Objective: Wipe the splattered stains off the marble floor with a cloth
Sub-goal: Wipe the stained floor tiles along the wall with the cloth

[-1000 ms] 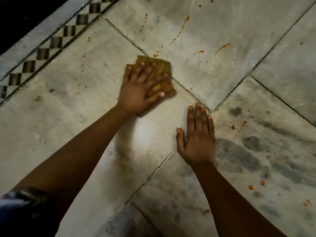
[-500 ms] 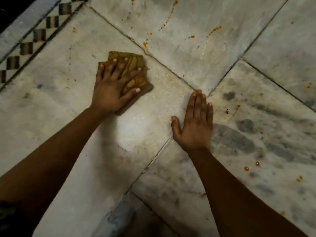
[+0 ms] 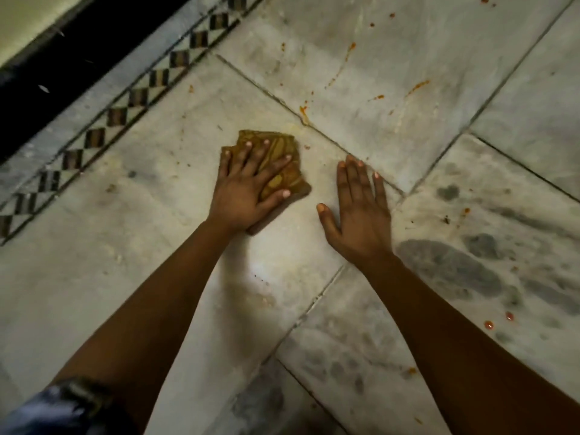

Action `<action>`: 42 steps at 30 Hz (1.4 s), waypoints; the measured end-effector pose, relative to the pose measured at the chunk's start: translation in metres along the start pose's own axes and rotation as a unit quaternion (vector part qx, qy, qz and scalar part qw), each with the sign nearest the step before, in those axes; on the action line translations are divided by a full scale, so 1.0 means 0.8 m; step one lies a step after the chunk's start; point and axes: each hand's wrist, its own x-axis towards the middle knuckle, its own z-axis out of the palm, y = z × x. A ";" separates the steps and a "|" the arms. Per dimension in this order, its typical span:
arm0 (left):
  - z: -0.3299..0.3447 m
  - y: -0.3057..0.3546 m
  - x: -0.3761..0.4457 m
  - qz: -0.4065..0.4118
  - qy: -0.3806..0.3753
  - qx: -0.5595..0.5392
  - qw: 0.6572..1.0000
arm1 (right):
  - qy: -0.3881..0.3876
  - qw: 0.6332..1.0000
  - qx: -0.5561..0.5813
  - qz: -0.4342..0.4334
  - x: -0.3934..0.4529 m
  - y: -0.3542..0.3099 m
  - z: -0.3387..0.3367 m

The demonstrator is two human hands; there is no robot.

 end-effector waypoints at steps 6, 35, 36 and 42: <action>-0.012 -0.047 0.092 -0.203 0.000 -0.024 0.979 | -0.007 1.000 0.011 0.009 0.021 -0.032 0.036; -0.014 -0.031 0.188 -0.288 -0.007 -0.061 0.956 | -0.020 0.999 -0.005 0.028 0.024 -0.035 0.033; -0.008 -0.020 0.171 -0.267 -0.004 -0.055 0.962 | -0.021 0.999 -0.008 0.028 0.024 -0.033 0.032; 0.001 -0.023 0.017 -0.101 0.000 -0.016 0.995 | -0.022 0.999 -0.005 0.022 0.025 -0.033 0.033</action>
